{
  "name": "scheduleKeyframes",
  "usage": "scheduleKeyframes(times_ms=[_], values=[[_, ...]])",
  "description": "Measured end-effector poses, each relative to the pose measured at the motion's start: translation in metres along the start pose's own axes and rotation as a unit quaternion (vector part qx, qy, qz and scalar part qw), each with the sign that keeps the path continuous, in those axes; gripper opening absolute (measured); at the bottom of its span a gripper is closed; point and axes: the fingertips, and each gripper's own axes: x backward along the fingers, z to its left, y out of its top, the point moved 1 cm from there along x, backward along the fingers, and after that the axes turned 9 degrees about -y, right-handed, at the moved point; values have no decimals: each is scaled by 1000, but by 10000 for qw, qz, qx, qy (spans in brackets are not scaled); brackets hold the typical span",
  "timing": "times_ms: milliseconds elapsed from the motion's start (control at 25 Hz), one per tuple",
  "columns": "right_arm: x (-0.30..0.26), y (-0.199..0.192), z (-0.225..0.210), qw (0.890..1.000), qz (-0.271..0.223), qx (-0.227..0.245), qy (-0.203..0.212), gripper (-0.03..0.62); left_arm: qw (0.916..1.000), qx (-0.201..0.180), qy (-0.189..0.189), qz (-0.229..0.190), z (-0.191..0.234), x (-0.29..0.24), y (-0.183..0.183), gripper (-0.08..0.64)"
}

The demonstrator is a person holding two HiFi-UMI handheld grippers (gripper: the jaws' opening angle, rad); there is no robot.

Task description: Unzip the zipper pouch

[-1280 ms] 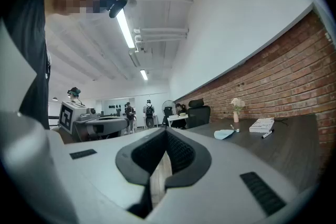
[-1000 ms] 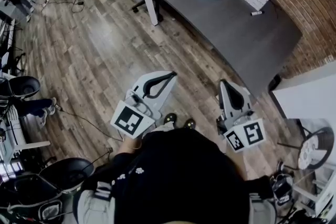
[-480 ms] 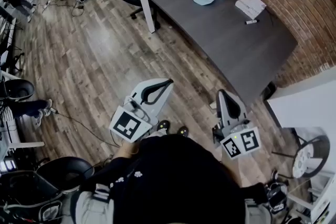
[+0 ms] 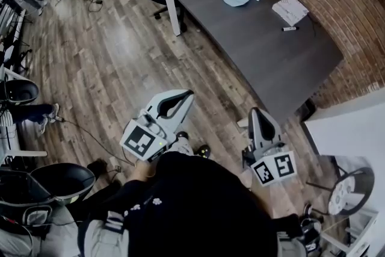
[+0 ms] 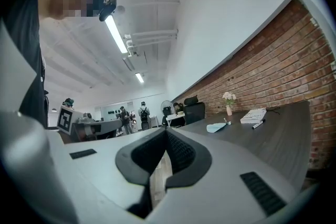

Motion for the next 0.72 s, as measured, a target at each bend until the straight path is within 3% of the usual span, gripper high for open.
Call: scheduleKeyframes(times_ms=[360, 560, 720], values=[[-12, -5, -11, 9999, 106, -38, 51, -2, 9999, -62, -48, -111, 9, -17, 1, 3], [-35, 0, -18, 9999, 94, 44, -86, -2, 9999, 64, -152, -5, 35, -32, -6, 3], [-59, 3, -27, 9996, 77, 82, -260, -2, 9992, 13, -323, -249, 65, -51, -1, 3]])
